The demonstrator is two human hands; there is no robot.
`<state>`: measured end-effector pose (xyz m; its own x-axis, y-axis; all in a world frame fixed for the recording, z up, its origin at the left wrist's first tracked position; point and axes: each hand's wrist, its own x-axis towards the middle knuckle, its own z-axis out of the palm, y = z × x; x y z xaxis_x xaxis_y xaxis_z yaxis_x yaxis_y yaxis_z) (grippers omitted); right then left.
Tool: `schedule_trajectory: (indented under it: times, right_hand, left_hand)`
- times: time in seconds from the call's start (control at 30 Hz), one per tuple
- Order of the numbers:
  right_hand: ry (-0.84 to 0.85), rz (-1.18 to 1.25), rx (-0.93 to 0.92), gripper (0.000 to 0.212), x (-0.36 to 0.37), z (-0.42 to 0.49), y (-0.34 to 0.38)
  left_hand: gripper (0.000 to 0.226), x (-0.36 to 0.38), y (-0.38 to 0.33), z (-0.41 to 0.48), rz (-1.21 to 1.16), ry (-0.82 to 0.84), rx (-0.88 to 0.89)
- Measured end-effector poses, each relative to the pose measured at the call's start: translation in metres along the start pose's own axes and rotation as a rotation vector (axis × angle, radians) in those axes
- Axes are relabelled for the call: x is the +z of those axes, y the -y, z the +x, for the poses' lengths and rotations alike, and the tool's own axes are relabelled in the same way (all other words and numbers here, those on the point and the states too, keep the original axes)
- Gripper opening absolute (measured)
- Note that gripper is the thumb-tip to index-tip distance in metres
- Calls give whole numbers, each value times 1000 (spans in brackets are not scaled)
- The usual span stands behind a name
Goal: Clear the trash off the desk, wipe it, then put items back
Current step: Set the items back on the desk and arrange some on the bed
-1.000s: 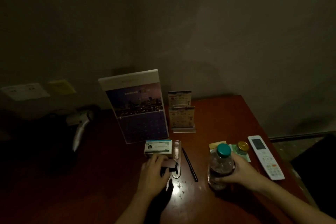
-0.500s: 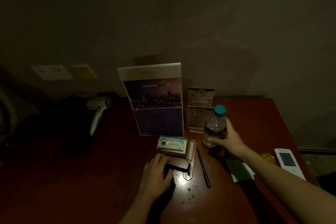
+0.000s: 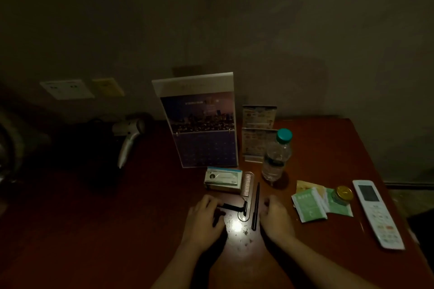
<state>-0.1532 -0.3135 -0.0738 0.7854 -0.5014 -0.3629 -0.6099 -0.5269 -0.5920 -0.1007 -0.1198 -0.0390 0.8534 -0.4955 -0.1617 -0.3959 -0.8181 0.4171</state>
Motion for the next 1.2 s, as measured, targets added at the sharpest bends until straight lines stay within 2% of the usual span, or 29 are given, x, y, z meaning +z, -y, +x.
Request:
schedule_trajectory:
  times: [0.07, 0.2, 0.37, 0.47, 0.63, 0.83, 1.07, 1.2]
  right_hand:
    - [-5, -108, -82, 28, -10, 4, -5]
    - [115, -292, -251, 33, -30, -4, -5]
    - [102, -178, -194, 35, -44, -41, 2]
    - [50, -135, -137, 32, -53, -79, -4]
    - [-160, -3, 54, 29, -59, -157, -28]
    - [-354, 197, 348, 20, -46, -290, -97]
    - [-640, 366, 717, 35, -18, -468, -188]
    - [-821, 442, 892, 36, -2, -572, -240]
  left_hand:
    - [31, -4, -1, 4, 40, 12, -18]
    - [36, -10, -10, 5, 99, 127, -66]
    - [33, -19, -8, -2, 162, 188, -7]
    - [32, -18, -17, -7, 159, 214, 110]
    - [32, -2, -51, -28, 141, 331, 361]
    - [30, 38, -111, -80, 216, 555, 745]
    - [38, 115, -211, -213, 436, 724, 1147]
    - [39, 172, -279, -307, 494, 804, 1290]
